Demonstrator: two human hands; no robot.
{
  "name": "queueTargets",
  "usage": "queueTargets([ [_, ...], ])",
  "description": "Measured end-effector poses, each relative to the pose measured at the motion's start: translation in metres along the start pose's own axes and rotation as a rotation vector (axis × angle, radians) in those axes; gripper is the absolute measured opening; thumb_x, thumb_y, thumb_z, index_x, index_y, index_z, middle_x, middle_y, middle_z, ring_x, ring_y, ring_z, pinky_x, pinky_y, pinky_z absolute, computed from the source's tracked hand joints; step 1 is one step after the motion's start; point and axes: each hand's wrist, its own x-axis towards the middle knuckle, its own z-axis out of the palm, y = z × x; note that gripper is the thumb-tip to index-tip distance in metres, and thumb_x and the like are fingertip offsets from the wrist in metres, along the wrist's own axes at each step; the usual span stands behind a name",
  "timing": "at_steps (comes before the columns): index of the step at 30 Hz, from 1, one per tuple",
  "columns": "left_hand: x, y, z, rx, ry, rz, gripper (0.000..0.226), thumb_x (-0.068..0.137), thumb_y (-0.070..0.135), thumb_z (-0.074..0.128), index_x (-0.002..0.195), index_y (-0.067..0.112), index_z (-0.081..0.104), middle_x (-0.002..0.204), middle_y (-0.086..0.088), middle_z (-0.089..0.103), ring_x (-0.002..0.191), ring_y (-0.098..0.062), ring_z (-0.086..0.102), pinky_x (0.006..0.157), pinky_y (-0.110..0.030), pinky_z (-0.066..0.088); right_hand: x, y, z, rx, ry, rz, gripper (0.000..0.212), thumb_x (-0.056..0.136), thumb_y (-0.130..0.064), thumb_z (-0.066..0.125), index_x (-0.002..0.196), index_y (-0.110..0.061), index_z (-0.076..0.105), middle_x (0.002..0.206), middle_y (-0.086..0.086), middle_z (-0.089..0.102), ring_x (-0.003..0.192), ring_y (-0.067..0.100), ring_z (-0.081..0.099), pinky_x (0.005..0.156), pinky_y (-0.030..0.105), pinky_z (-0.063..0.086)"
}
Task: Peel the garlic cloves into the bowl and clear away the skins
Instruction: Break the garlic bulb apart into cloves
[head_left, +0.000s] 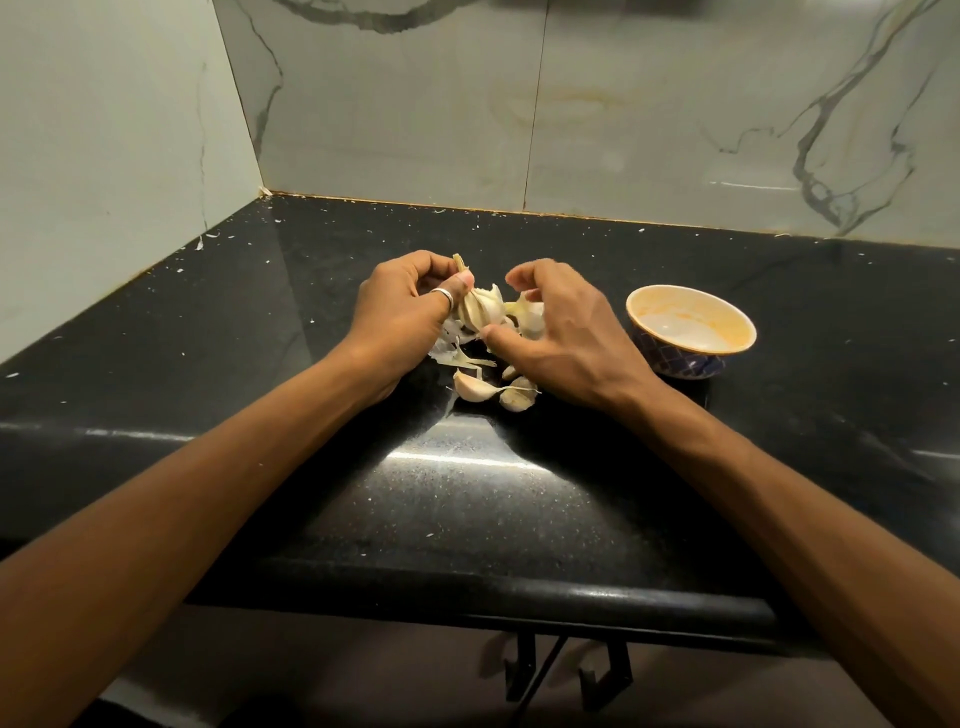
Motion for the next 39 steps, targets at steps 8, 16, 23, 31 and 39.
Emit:
queueTargets([
  [8,-0.006,0.01,0.001,-0.104,-0.061,0.02,0.012,0.098,0.022,0.065,0.103,0.011,0.069,0.102,-0.013,0.075,0.097,-0.03,0.072,0.09,-0.05,0.059,0.006,-0.004,0.011,0.028,-0.176,0.028,0.062,0.087,-0.054,0.07,0.134,-0.023,0.047,0.112,-0.003,0.067,0.104,0.021,0.063,0.094,0.044,0.05],
  [16,-0.002,0.002,0.006,0.281,-0.04,0.119,0.033,0.1,0.029,0.06,0.131,0.02,0.051,0.11,0.003,0.064,0.097,-0.012,0.062,0.091,-0.024,0.051,0.009,0.002,0.017,-0.015,-0.07,-0.01,0.026,0.093,-0.032,0.062,0.114,-0.017,0.058,0.101,0.006,0.069,0.094,0.03,0.061,0.085,0.052,0.051],
  [23,-0.009,0.001,0.003,0.529,-0.186,0.385,0.034,0.1,0.036,0.059,0.129,0.019,0.063,0.122,-0.004,0.054,0.106,-0.008,0.05,0.093,-0.018,0.037,0.01,0.009,0.017,-0.008,0.006,-0.064,0.05,0.097,-0.025,0.063,0.144,-0.012,0.053,0.111,0.016,0.072,0.101,0.033,0.066,0.085,0.047,0.053],
  [31,-0.009,0.005,-0.009,0.504,-0.179,0.254,0.03,0.091,0.027,0.073,0.12,0.021,0.067,0.112,0.002,0.059,0.1,-0.013,0.058,0.092,-0.028,0.047,0.013,0.014,0.016,0.038,-0.05,-0.118,0.026,0.1,-0.029,0.062,0.122,-0.017,0.064,0.083,0.006,0.07,0.074,0.023,0.066,0.07,0.045,0.054],
  [39,-0.009,0.007,-0.009,0.475,-0.192,0.232,0.038,0.093,0.017,0.067,0.127,0.035,0.065,0.114,-0.004,0.055,0.101,-0.014,0.056,0.091,-0.023,0.042,0.008,0.009,0.016,-0.008,0.025,-0.169,0.043,0.095,-0.008,0.053,0.137,-0.012,0.061,0.08,0.012,0.069,0.069,0.027,0.064,0.067,0.046,0.053],
])
